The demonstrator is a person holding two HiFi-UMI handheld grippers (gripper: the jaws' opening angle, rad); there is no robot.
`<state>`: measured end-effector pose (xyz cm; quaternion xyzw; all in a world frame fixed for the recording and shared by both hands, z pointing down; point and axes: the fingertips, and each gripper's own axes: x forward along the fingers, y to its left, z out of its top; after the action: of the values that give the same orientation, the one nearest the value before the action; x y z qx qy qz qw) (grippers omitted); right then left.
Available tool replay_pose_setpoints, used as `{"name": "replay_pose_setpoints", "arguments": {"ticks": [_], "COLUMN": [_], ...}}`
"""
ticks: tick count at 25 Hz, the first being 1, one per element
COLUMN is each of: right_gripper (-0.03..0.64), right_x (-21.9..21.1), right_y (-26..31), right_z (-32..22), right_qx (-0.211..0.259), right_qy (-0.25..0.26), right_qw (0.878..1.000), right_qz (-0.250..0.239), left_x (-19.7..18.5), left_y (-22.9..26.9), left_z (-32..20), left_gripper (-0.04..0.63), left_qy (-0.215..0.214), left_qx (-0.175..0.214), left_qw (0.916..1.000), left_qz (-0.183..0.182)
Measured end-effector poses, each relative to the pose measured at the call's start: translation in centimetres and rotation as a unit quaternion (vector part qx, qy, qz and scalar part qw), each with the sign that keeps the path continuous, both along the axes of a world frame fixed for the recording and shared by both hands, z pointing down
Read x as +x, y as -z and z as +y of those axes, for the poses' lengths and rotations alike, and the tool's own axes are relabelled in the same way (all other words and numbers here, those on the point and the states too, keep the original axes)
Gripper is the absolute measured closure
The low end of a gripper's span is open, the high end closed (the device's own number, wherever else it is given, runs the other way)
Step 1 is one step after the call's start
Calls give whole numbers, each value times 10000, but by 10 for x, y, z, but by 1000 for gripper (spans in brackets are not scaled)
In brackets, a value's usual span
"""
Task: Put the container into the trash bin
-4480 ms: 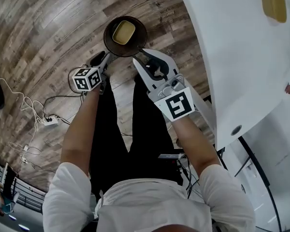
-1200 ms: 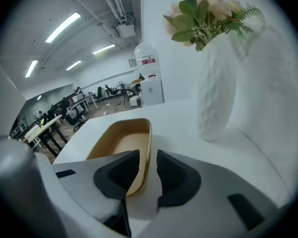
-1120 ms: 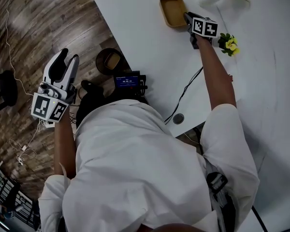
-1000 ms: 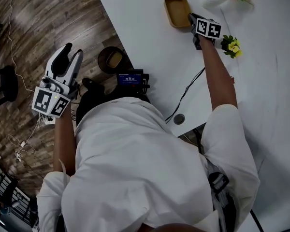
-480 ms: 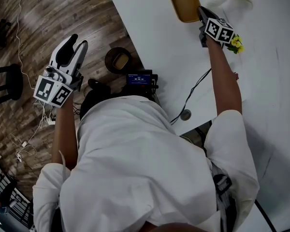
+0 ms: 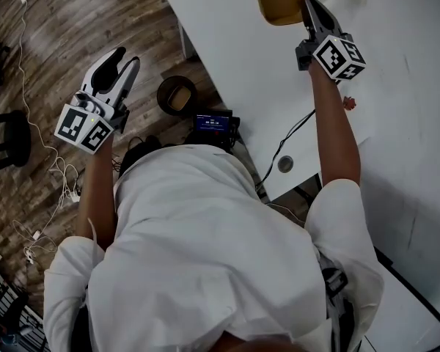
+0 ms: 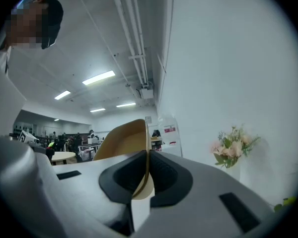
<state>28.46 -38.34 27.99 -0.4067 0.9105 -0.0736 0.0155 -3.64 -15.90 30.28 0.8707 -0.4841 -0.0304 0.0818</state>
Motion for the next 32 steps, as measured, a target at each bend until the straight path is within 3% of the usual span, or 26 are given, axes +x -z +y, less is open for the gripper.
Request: {"name": "replay_pose_setpoints", "arguments": {"ticks": [5,12,23,32], "right_gripper": [575,575,575,575], "right_x": [-49,-145,-263,-280], "right_y": [62,82,4,-117], "right_z": [59,121,165,175], "right_qx": [395,644,292,-587], "right_qy": [36,222,260,35], "right_qw": [9992,9976,9991,9983], "right_qz": [-54,-153,-167,13], "left_x": [-33,-118,-197,-207], "left_y": [28,43,-1,-87], "left_z": [27,54,81,87], "left_gripper": [428,430,430,430], "left_qy": [-155,32,-39,-163], "left_qx": [221,461,208,-457], "left_qw": [9996,9989,9997,9987], "left_qz": [117,-10,106,173]}}
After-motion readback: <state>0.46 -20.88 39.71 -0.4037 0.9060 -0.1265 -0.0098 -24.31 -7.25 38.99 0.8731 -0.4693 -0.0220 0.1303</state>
